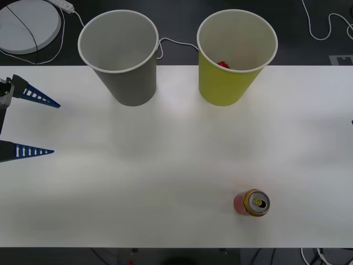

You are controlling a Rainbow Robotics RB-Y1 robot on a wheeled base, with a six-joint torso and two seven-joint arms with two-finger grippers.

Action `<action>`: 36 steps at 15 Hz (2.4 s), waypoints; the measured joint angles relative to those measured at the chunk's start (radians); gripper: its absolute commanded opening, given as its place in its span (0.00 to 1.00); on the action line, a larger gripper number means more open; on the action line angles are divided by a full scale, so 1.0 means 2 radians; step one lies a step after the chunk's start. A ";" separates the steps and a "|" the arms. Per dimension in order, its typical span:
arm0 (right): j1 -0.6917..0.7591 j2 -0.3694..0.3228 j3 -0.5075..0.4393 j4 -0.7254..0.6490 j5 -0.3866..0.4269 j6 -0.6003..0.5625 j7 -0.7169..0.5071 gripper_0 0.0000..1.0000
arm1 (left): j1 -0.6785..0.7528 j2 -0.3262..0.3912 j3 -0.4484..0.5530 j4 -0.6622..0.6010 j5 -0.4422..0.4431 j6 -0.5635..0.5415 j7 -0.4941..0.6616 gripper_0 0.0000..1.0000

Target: Put the can into the green bin and the plastic bottle into the gray bin

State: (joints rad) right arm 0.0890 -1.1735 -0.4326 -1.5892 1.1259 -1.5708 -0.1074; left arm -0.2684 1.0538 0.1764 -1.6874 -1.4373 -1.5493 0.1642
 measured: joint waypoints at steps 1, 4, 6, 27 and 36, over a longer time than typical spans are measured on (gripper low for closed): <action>0.000 0.000 0.000 0.000 0.000 0.000 0.000 1.00 | 0.000 0.000 0.000 0.000 0.000 0.000 0.000 1.00; 0.000 0.000 0.000 0.000 0.000 0.000 0.000 1.00 | 0.000 0.000 0.000 0.000 0.000 0.000 0.000 1.00; 0.004 0.006 0.004 0.003 -0.005 0.000 0.001 1.00 | 0.000 0.000 0.000 0.000 0.000 0.000 0.000 1.00; -0.021 0.083 0.131 0.180 -0.022 0.000 0.325 1.00 | 0.000 0.000 0.000 0.000 0.000 0.000 0.000 1.00; -0.070 0.118 0.237 0.331 -0.082 0.000 0.449 1.00 | 0.000 0.000 0.000 0.000 0.000 0.000 0.000 1.00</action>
State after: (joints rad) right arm -0.0514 -0.9380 0.0411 -0.9275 0.9623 -1.5707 0.7914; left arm -0.2685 1.0539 0.1764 -1.6874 -1.4373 -1.5493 0.1642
